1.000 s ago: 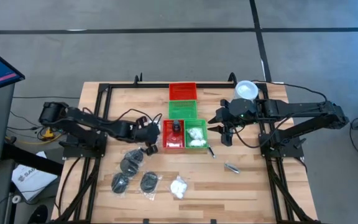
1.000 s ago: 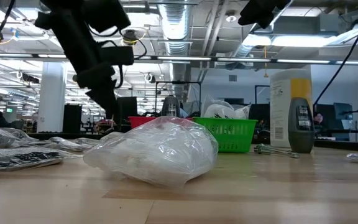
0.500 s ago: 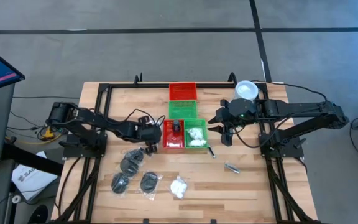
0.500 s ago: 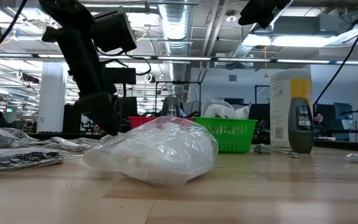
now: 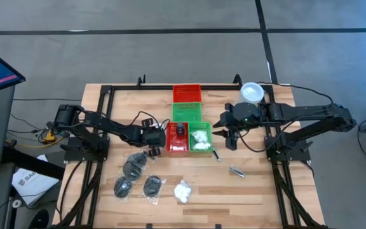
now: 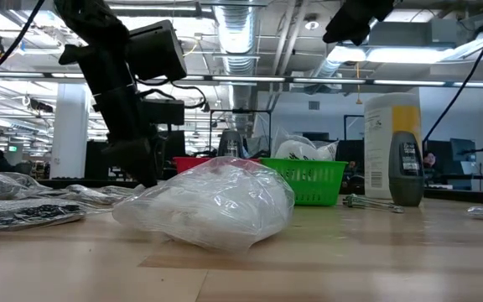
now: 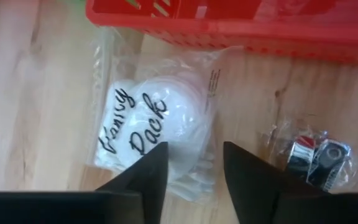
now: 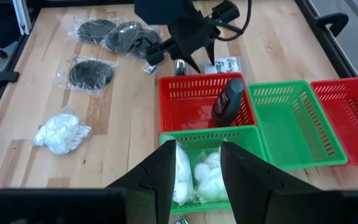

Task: Pick & Place Travel size toiletries
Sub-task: Put the white cotton pack into the bottom green bin

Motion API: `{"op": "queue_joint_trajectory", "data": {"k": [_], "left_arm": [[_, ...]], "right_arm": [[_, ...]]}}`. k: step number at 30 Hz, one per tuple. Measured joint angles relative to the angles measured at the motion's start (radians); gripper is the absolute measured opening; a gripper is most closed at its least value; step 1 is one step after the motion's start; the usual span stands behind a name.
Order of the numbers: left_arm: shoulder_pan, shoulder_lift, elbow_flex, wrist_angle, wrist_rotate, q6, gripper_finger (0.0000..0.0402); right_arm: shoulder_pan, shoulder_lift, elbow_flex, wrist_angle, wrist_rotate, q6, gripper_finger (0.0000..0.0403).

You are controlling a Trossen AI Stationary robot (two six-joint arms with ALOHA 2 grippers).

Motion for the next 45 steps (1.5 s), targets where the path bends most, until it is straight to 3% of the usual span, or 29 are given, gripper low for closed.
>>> {"op": "queue_joint_trajectory", "data": {"k": [6,8,19,34,39,45], "left_arm": [[-0.001,0.0,0.0,-0.002,-0.015,-0.001,0.0022],[-0.001,0.0,0.0,-0.002,-0.012,-0.003,0.0009],[-0.002,-0.052,0.0,-0.041,-0.035,-0.01,0.0001],[-0.015,-0.441,0.0,-0.103,-0.092,-0.106,0.0],[-0.057,-0.527,0.0,-0.018,-0.037,-0.112,0.0],[-0.097,-0.534,0.0,0.18,0.067,-0.085,0.0]], "right_arm": [[0.0,0.0,0.0,0.002,0.0,0.0,0.0118],[0.0,0.0,0.0,0.002,0.0,0.0,0.0118],[0.0,0.0,0.0,0.001,0.0,0.0,0.0118],[0.0,0.0,0.0,0.004,0.0,-0.019,0.0118],[0.0,0.0,0.0,0.009,0.0,-0.039,0.0118],[0.0,0.018,0.0,0.049,0.0,-0.048,0.0118]]}}
